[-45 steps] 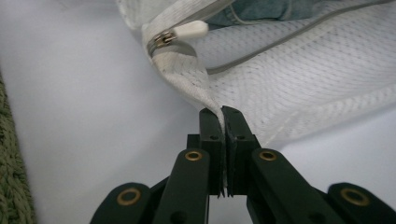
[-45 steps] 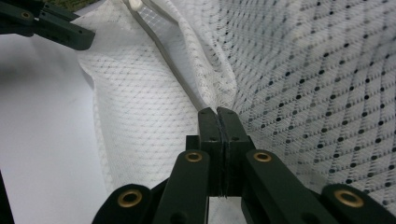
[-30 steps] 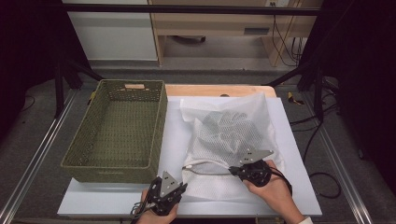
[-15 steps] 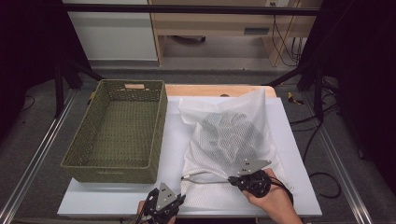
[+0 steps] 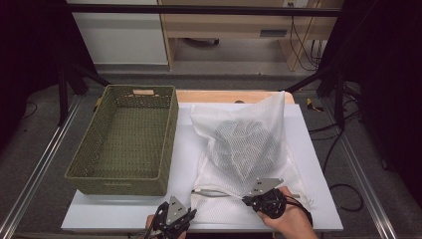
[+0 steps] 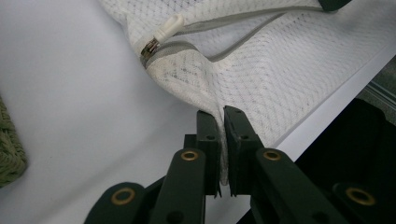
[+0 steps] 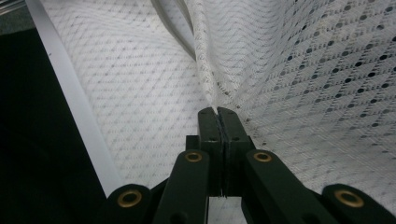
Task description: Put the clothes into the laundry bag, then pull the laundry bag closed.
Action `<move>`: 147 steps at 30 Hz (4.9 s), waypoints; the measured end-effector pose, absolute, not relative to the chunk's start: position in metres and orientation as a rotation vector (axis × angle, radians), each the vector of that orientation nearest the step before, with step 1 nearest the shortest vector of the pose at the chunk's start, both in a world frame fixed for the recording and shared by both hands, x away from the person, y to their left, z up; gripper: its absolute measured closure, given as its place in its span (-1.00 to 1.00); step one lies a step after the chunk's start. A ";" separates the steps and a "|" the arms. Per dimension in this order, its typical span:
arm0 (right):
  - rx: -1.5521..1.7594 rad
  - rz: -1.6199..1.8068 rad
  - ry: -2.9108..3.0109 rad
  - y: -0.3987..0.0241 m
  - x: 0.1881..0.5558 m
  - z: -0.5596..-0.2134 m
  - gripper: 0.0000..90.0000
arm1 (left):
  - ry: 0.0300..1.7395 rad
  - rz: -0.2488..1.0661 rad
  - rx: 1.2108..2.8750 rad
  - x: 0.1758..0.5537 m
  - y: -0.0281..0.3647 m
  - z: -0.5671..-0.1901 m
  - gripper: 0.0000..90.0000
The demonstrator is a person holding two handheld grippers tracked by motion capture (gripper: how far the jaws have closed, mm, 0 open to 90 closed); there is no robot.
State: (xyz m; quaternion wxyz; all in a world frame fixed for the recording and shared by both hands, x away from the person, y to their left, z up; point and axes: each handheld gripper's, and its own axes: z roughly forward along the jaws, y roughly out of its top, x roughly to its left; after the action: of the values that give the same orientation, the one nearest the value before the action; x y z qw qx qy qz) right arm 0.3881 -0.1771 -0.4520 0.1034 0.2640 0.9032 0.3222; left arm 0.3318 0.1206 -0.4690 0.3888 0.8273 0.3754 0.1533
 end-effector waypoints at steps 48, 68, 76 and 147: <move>0.716 1.107 2.458 -0.171 0.382 -0.436 -0.67 | 0.951 0.466 2.046 0.336 0.122 -0.463 -0.63; 0.772 1.115 2.361 -0.178 0.388 -0.431 -0.83 | 0.945 0.397 1.978 0.338 0.117 -0.464 -0.71; 0.777 1.123 2.345 -0.179 0.388 -0.429 -0.82 | 0.958 0.399 1.969 0.339 0.118 -0.464 -0.71; 0.744 1.124 2.353 -0.172 0.386 -0.428 -0.76 | 1.006 0.439 2.063 0.366 0.123 -0.487 0.26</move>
State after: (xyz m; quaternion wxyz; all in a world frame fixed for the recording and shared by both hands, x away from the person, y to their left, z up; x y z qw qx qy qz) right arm 0.3863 -0.1718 -0.4282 0.2131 0.2681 0.8477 0.4050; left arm 0.3659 0.1229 -0.4870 0.3916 0.8123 0.3962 0.1729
